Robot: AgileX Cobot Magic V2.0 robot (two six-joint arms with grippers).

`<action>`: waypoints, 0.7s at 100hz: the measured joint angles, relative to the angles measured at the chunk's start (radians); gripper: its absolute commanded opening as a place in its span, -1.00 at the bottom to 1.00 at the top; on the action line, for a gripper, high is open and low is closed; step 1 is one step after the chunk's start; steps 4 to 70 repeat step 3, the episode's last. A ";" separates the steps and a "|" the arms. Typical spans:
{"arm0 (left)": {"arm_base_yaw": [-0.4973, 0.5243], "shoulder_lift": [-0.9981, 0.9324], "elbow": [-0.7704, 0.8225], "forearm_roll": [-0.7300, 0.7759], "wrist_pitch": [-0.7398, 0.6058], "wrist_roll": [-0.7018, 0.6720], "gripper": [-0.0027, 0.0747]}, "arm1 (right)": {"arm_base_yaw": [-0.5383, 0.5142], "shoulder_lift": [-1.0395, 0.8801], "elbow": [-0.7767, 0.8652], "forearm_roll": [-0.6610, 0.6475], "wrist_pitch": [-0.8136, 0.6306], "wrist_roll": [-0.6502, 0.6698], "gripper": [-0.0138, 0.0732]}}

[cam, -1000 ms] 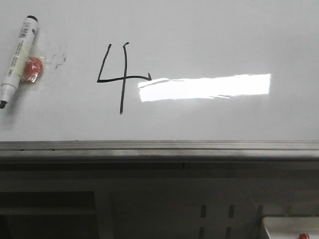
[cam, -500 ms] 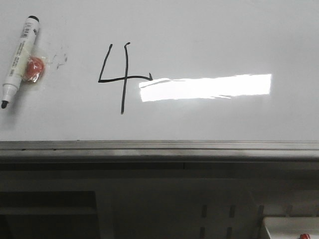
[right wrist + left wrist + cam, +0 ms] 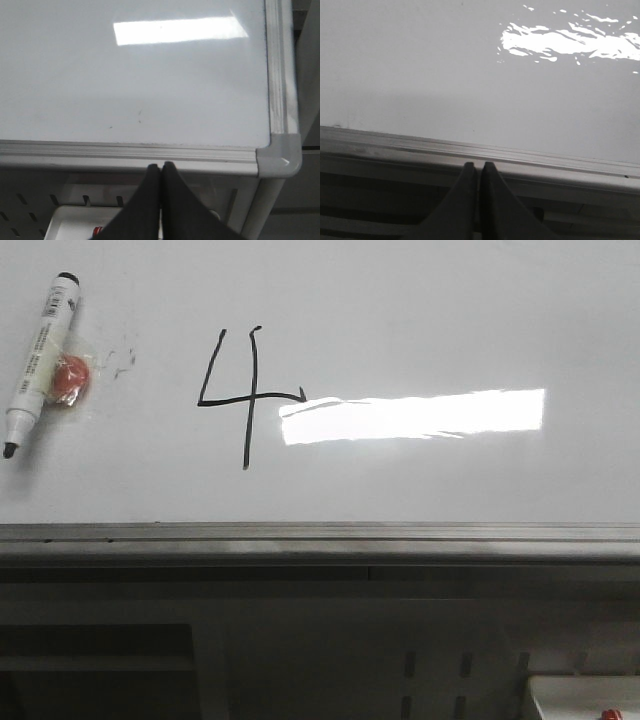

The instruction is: Write number 4 on whiteboard

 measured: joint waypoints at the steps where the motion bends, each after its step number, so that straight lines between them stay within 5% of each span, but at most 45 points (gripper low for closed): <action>1: 0.000 0.000 0.000 0.000 0.000 0.000 -0.98 | 0.000 0.000 0.000 0.000 0.000 0.000 -0.83; 70: 0.000 0.000 0.000 0.000 0.000 0.000 -0.98 | 0.000 0.000 0.000 0.000 0.000 0.000 -0.83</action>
